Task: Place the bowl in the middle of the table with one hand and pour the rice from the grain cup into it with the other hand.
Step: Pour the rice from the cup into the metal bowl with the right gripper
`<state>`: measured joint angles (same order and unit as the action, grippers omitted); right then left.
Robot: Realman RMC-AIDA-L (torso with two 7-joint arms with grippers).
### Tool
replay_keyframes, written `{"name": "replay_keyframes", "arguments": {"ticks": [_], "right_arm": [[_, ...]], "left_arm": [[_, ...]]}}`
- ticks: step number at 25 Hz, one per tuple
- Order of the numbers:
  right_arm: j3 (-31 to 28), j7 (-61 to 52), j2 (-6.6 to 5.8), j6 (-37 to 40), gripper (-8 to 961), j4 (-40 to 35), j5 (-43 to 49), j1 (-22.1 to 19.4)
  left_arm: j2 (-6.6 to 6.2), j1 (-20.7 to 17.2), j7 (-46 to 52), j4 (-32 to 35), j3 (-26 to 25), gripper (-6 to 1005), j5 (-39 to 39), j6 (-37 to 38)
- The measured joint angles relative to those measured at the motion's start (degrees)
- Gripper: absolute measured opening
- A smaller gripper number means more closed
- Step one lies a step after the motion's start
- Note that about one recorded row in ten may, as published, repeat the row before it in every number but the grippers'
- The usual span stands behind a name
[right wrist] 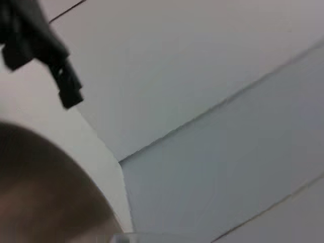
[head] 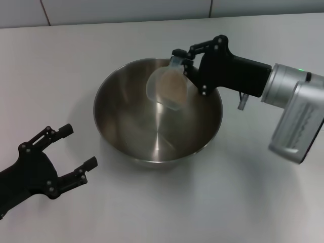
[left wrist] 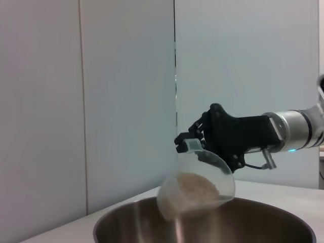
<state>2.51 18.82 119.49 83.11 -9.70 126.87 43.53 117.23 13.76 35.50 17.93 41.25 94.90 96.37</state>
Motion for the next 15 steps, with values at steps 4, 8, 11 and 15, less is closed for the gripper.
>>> {"name": "replay_keyframes", "arguments": {"ticks": [4, 8, 11, 15], "right_arm": [[0.0, 10.3, 0.04, -0.5, 27, 2.0, -1.0, 0.1], [-0.2, 25.8, 0.04, -0.7, 25, 5.1, -1.0, 0.0], [-0.2, 31.1, 0.04, -1.2, 25, 6.3, -1.0, -0.2], [-0.2, 41.0, 0.05, -1.9, 23, 8.1, -1.0, -0.6]], "left_arm": [[0.09, -0.3, 0.0, 0.0, -0.5, 871, -0.1, -0.2], [0.21, -0.5, 0.0, 0.0, -0.8, 871, -0.2, -0.7], [0.21, -0.5, 0.0, 0.0, -0.8, 871, -0.2, -1.0], [0.35, -0.5, 0.0, 0.0, -0.8, 871, 0.0, -1.1]]}}
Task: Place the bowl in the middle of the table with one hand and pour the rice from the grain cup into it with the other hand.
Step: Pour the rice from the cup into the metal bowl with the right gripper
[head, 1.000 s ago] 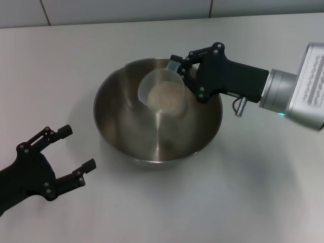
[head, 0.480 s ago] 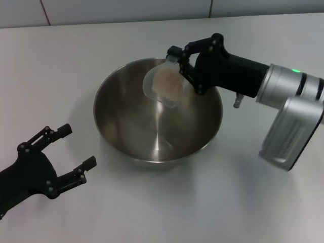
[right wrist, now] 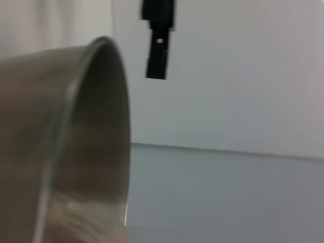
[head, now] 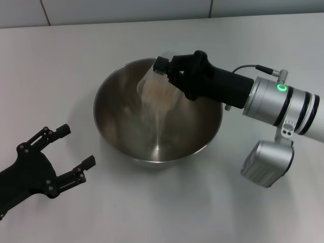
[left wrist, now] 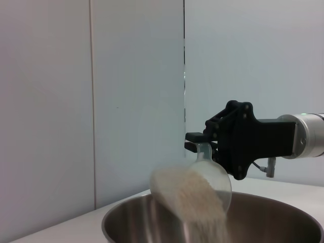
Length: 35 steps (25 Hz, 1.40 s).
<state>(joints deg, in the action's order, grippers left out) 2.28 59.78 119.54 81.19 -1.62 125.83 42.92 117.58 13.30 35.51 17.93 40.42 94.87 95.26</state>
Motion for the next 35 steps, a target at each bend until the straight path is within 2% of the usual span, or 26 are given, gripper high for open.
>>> {"name": "replay_keyframes", "arguments": {"ticks": [6, 13, 24, 35], "right_arm": [[-0.1, 15.9, 0.08, 0.1, 23, 1.7, -0.1, -0.3], [0.5, 24.9, 0.08, 0.5, 24, 1.8, 0.0, -0.3], [1.3, 30.2, 0.08, 1.4, 22, 2.5, 0.6, 0.1], [1.1, 28.7, 0.05, 1.4, 21, 3.9, 0.6, -0.8]], "left_arm": [[0.18, 0.1, 0.0, 0.0, 0.0, 871, 0.1, 0.0], [0.19, 0.1, 0.0, 0.0, 0.0, 871, 0.2, -0.1], [0.23, 0.0, 0.1, 0.0, 0.0, 870, 0.2, -0.1], [0.28, 0.0, 0.3, 0.0, 0.3, 870, 0.2, 0.0]]}}
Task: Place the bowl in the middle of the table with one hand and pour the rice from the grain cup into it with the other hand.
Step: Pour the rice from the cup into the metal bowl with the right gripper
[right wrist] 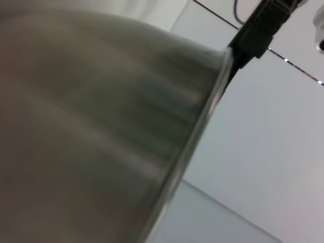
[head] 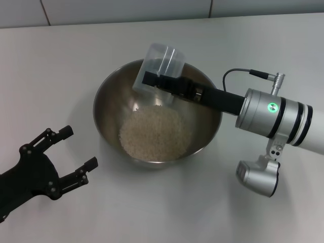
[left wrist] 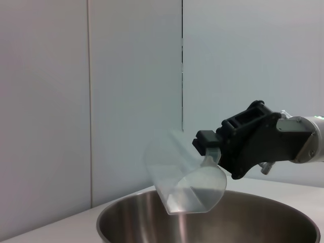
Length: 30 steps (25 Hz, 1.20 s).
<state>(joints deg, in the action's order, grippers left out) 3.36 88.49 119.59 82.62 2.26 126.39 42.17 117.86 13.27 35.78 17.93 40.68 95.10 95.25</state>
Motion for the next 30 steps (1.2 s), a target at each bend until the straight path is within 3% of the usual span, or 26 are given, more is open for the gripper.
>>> {"name": "replay_keyframes", "arguments": {"ticks": [2, 5, 6, 8, 9, 12, 13, 14, 18, 23, 30], "right_arm": [[-0.3, -1.4, -0.04, 0.0, 21, 0.6, -0.1, -0.2], [-4.9, -17.0, -0.19, 1.1, 21, 3.0, -1.1, -1.6], [-4.9, -17.0, -0.19, 1.1, 22, 3.0, -1.1, -1.6], [-9.4, -31.0, -0.21, 1.5, 22, 4.6, -1.1, -3.0], [-9.4, -31.0, -0.21, 1.5, 22, 4.6, -1.1, -3.0], [-13.5, -44.7, -0.23, 1.7, 21, 5.9, -1.2, -4.2], [-15.4, -54.9, -0.24, 1.6, 21, 6.4, -1.2, -4.8], [-15.4, -54.9, -0.24, 1.6, 21, 6.4, -1.2, -4.8], [-15.8, -77.8, -0.20, 0.3, 22, 6.6, -1.1, -5.3], [-15.3, -93.5, -0.07, -2.3, 22, 7.1, -0.5, -5.7], [-14.8, -106.7, -0.26, -5.5, 21, 7.4, -0.4, -5.9]], "left_arm": [[0.00, 0.0, 0.0, 0.0, 0.0, 870, 0.0, 0.0], [0.00, 0.0, 0.0, 0.0, 0.1, 870, 0.0, 0.1], [0.00, 0.0, 0.0, 0.0, 0.2, 870, 0.0, 0.1], [-0.03, 0.0, -0.1, 0.0, 0.3, 870, 0.0, 0.2], [-0.03, 0.0, -0.1, 0.0, 0.3, 870, 0.0, 0.2], [-0.14, -0.1, -0.1, 0.0, 0.3, 870, 0.0, 0.3], [-0.19, -0.1, 0.0, 0.0, 0.3, 870, 0.0, 0.4], [-0.19, -0.1, 0.0, 0.0, 0.3, 870, 0.0, 0.4], [-0.34, -0.1, 0.0, 0.0, 0.3, 870, 0.0, 0.6], [-0.27, -0.2, -0.3, 0.1, 0.2, 870, 0.0, 0.7], [-0.28, -0.2, -0.4, 0.3, 0.2, 871, 0.0, 1.0]]}}
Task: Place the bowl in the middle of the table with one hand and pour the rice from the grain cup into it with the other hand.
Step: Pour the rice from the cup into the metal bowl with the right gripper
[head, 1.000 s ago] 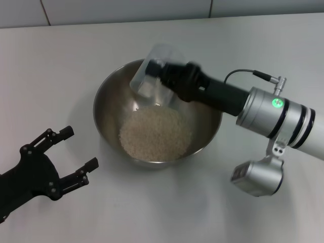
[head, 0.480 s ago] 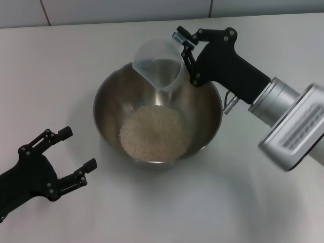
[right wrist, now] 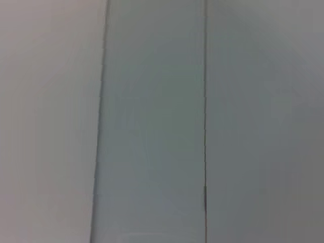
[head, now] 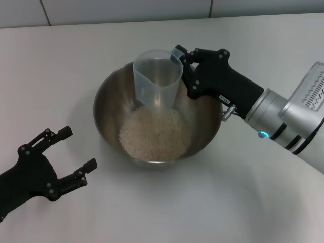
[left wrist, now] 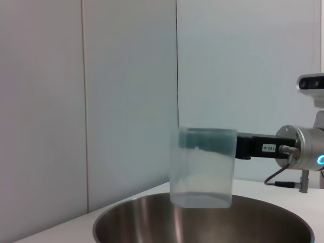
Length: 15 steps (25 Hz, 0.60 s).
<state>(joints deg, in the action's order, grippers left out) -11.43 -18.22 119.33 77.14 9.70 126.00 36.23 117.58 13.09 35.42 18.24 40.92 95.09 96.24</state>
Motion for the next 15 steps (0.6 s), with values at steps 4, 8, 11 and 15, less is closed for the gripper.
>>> {"name": "replay_keyframes", "arguments": {"ticks": [4, 8, 11, 15], "right_arm": [[0.1, -1.1, -0.01, -0.2, 21, -0.1, 0.0, -0.1], [-0.9, 0.0, 0.11, 0.0, 21, -0.3, -0.6, -0.9], [-3.3, 1.8, 0.14, 0.5, 22, -0.4, -1.7, -2.0], [-10.3, 3.8, -0.04, 3.1, 22, -1.3, -2.7, -5.2]], "left_arm": [[-0.08, 0.0, 0.0, -0.1, 0.0, 870, 0.0, 0.1], [-0.03, 0.1, 0.0, 0.0, 0.0, 871, 0.0, 0.4], [-0.02, 0.1, 0.0, 0.0, 0.0, 871, 0.0, 0.4], [0.09, 0.0, 0.0, 0.2, 0.0, 871, 0.0, 0.4]]}}
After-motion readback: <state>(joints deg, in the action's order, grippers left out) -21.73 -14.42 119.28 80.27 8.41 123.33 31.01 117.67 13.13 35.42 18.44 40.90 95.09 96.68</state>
